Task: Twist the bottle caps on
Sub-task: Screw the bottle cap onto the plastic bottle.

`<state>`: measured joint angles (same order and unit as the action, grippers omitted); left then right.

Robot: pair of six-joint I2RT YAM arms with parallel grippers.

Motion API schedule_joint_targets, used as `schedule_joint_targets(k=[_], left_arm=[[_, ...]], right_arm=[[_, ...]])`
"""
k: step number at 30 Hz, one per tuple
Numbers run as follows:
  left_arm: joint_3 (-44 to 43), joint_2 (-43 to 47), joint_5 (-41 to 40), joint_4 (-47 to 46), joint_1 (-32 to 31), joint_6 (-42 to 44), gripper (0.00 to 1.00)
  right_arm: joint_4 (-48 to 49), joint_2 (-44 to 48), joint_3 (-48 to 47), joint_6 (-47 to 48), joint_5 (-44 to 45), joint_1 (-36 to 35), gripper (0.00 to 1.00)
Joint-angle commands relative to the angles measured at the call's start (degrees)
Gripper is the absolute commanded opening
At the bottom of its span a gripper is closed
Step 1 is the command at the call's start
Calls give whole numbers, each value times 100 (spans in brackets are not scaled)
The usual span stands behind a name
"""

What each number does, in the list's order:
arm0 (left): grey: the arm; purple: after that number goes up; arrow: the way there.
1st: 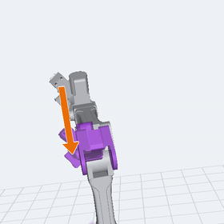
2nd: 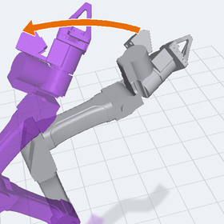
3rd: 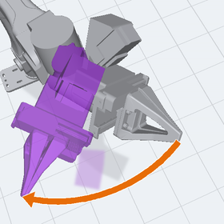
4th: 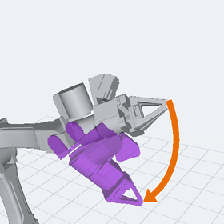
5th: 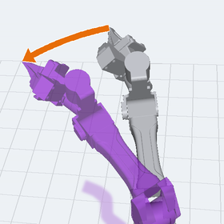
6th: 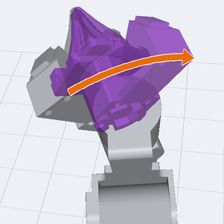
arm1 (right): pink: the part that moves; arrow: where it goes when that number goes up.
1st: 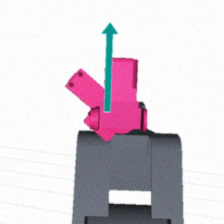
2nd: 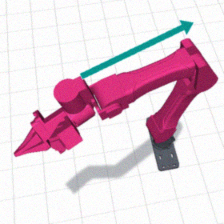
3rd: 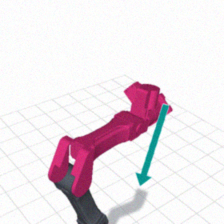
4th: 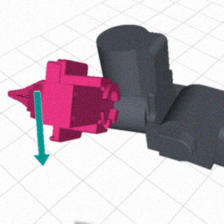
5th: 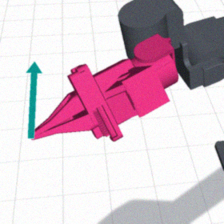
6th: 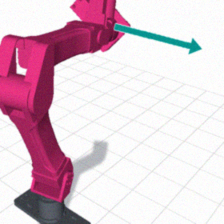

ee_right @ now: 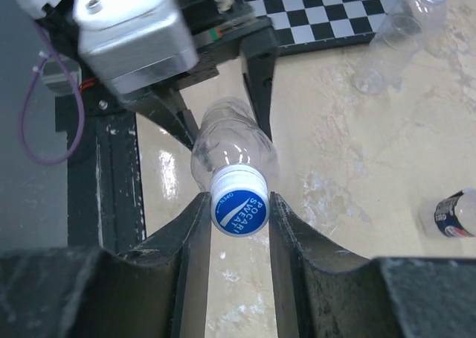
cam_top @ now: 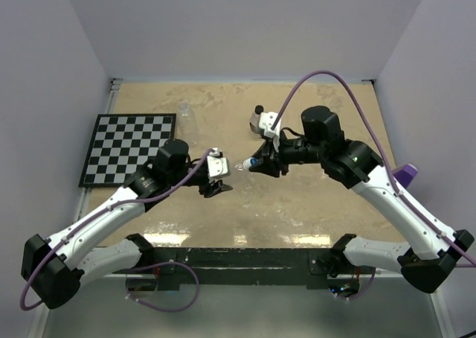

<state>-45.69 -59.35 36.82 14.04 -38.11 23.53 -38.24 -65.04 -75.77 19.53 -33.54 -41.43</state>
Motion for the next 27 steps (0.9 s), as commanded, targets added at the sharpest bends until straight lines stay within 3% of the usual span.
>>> schedule_joint_targets(k=[1,9,14,20,21,22,26,27], left_arm=[[113,503,-1516,-1026,-188,-287,0],[394,987,-3504,-1650,-478,-603,0],[465,1013,-3936,-1800,-557,-700,0],[456,917,-4060,-1782,-637,-657,0],[439,899,-4025,-1747,-637,-648,0],[412,864,-3955,-1695,-637,-604,0],[377,794,-3456,-1528,-628,-516,0],[351,785,-3262,-1466,-628,-481,0]], right_arm=[[510,-237,-8,-1713,294,-14,0],[1028,-545,202,-3489,918,-23,0],[1827,-273,720,-4649,1402,-23,0],[1837,-80,888,-5161,1597,-14,0],[1864,-27,880,-5126,1544,-23,3],[1916,17,853,-5021,1491,-23,12],[2014,289,661,-4469,1288,-23,67],[1952,351,547,-4214,1289,-23,75]])
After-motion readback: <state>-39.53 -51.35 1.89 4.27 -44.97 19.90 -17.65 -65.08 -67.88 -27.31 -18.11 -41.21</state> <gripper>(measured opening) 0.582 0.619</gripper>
